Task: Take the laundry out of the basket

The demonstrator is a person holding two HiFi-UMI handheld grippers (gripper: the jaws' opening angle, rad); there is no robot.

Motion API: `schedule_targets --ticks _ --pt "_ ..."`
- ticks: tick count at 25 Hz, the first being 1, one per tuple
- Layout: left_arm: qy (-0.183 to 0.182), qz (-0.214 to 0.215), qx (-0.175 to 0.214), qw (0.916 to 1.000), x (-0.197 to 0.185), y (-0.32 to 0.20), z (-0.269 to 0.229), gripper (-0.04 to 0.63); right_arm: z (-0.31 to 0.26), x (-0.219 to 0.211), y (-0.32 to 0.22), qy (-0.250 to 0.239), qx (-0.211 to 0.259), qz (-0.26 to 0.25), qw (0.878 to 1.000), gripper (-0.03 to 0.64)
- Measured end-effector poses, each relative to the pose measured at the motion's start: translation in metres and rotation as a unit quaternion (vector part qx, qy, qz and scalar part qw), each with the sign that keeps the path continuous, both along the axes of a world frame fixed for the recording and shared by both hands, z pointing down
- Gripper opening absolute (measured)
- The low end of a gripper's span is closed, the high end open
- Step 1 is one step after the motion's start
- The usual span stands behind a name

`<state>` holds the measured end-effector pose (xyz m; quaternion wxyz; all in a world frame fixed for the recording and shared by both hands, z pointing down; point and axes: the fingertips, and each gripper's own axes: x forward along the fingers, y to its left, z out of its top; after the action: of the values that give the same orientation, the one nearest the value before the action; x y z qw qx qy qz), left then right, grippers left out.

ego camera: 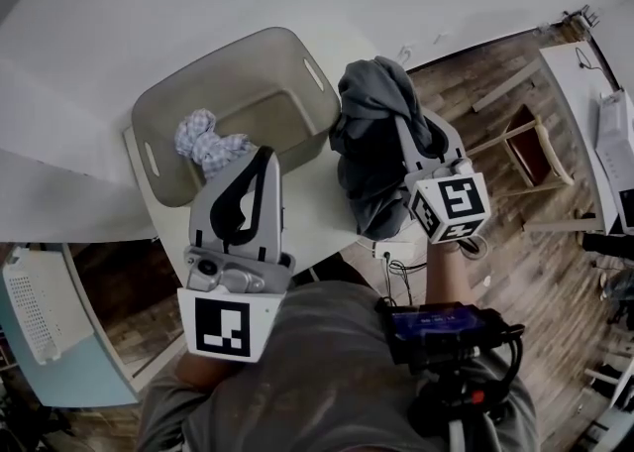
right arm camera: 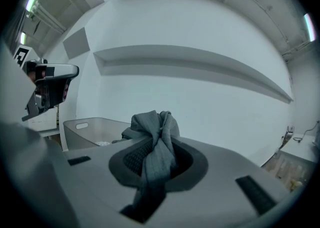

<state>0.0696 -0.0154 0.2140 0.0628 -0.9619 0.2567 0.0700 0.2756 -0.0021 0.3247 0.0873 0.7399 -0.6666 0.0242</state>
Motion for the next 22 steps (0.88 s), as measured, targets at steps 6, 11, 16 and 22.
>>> schedule_targets --ticks 6,11,16,22 --pt "-0.001 -0.002 -0.005 1.0 0.004 -0.009 -0.003 0.008 0.037 0.006 -0.009 -0.013 -0.04 0.005 0.999 0.058" --pt "0.002 -0.003 -0.009 1.0 0.007 -0.019 -0.002 0.008 0.065 0.008 -0.022 -0.024 -0.066 0.004 0.998 0.06" --pt "-0.002 -0.007 -0.012 0.9999 0.009 -0.025 -0.003 0.008 0.085 0.006 -0.032 -0.035 -0.087 -0.006 0.996 0.061" --pt "-0.008 -0.014 -0.02 0.9997 0.019 -0.044 0.006 0.008 0.11 0.016 -0.059 -0.047 -0.107 -0.014 0.993 0.068"
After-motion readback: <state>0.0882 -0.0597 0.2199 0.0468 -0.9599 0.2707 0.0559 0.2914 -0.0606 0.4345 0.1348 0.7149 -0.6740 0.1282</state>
